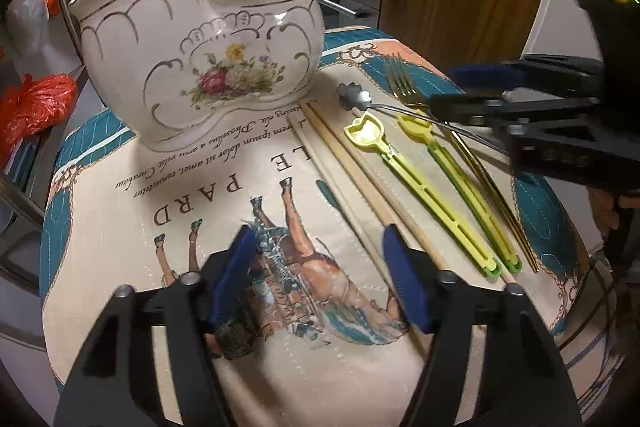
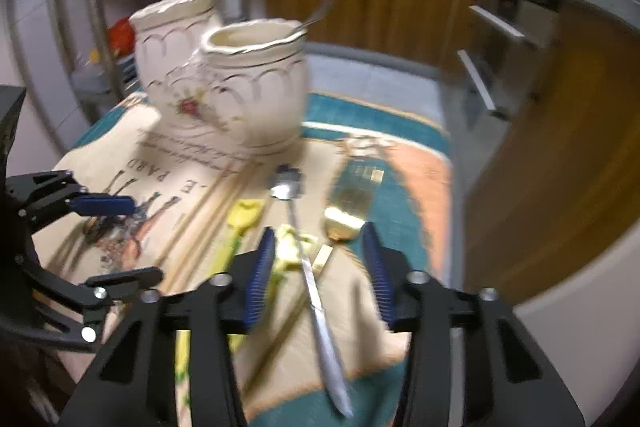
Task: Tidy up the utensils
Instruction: 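Grasp another chopstick with the left tool while the right tool grasps the silver spoon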
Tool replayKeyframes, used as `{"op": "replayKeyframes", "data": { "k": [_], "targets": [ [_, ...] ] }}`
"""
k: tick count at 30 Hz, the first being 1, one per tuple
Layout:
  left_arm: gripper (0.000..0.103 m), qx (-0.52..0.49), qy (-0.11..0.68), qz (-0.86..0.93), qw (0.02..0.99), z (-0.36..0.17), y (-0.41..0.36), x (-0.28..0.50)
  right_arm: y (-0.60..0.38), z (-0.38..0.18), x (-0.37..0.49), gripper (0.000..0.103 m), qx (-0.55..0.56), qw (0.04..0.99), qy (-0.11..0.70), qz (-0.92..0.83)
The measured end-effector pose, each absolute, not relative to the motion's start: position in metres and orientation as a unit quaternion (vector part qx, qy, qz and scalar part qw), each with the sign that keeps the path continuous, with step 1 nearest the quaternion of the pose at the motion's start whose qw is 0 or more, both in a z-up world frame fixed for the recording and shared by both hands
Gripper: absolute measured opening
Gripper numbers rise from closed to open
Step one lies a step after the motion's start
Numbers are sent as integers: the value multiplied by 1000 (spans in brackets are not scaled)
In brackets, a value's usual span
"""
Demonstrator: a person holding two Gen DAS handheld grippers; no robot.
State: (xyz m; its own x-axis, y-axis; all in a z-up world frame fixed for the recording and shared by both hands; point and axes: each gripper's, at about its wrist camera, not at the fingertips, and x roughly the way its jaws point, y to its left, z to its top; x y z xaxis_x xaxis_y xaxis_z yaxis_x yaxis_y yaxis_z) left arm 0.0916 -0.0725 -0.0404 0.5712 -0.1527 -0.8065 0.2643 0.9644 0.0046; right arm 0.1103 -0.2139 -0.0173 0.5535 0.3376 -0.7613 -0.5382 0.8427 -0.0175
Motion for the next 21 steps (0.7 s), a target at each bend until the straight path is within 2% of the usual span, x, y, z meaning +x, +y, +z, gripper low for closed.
{"op": "replayKeyframes", "data": {
  "k": [2,3,5,9,12,14,21],
  "targets": [
    [50,61,449,-125,883,-39,-73,92,-204,-22,117,29,-130,863,411,262],
    [47,60,450,-129,881,-38,-72,92,-199,-24,120,28,-133,860,417,265],
    [30,54,453,-136,879,-37,-70,93,-193,-26,126,25,-134,855,425,266],
    [13,51,464,-154,871,-35,-65,95,-187,-28,138,22,-120,848,441,266],
    [12,53,470,-169,864,-34,-64,95,-185,-34,147,18,-112,842,460,261],
    [11,58,475,-178,860,-33,-63,95,-185,-36,150,7,-108,839,465,259],
    [7,83,495,-194,843,-29,-52,95,-193,-22,141,4,-96,851,444,263]
  ]
}}
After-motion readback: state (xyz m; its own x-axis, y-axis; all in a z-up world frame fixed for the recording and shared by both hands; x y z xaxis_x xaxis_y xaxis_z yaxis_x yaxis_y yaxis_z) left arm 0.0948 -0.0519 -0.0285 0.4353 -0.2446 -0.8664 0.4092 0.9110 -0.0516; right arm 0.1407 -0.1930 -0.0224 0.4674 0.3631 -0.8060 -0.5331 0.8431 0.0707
